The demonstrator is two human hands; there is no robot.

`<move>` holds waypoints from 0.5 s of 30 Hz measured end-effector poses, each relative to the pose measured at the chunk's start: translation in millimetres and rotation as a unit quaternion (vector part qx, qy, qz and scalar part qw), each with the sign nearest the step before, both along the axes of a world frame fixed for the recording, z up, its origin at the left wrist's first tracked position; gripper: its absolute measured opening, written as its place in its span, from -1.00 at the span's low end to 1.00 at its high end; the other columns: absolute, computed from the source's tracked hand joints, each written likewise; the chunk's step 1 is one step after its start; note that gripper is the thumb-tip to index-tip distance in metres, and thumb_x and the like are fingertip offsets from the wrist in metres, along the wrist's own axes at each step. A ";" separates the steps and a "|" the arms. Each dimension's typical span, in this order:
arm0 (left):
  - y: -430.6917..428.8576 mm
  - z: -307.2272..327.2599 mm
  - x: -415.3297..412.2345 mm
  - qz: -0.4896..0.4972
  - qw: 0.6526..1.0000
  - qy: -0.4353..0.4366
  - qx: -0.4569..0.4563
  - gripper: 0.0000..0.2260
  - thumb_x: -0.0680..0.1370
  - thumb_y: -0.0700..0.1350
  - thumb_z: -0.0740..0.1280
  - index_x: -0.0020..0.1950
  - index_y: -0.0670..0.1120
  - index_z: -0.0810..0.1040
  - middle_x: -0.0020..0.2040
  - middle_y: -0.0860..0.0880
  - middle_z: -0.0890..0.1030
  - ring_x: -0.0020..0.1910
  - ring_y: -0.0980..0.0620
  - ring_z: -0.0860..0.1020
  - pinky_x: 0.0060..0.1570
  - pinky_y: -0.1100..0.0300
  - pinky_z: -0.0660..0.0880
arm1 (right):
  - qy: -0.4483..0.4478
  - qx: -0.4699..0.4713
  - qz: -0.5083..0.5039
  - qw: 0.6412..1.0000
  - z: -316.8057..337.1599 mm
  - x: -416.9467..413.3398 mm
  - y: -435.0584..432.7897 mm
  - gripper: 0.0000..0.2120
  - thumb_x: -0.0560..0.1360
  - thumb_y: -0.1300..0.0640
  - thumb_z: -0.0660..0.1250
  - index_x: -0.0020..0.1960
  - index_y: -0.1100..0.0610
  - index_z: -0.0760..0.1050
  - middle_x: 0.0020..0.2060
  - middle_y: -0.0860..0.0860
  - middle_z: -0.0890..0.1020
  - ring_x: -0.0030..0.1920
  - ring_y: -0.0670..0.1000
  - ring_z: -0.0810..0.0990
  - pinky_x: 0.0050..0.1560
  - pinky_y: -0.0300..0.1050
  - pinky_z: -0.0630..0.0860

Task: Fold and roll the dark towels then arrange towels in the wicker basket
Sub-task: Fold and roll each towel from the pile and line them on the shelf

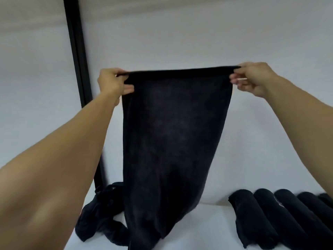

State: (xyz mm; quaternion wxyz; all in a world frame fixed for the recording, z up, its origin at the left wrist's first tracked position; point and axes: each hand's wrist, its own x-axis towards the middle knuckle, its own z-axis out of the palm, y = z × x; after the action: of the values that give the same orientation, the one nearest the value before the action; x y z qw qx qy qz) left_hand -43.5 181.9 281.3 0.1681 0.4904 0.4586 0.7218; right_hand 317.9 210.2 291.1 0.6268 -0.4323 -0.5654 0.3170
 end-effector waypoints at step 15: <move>-71.4 60.3 -10.3 -0.010 0.969 0.078 0.235 -0.82 0.56 -0.24 0.32 -0.16 0.01 0.60 -0.17 0.00 0.66 -0.22 0.07 0.66 -0.10 0.19 0.62 | 0.057 0.241 -0.013 0.969 47.9 -7.9 -78.7 -0.87 0.55 -0.04 0.30 -0.08 0.01 0.51 -0.26 -0.05 0.62 -0.20 -0.04 0.67 -0.28 -0.22 0.50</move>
State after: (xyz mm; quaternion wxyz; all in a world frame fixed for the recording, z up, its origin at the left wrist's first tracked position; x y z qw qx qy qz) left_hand -53.9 110.5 341.6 0.0190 0.5758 0.2824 0.7671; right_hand 310.0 131.5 339.0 0.7474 -0.2572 -0.5830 0.1877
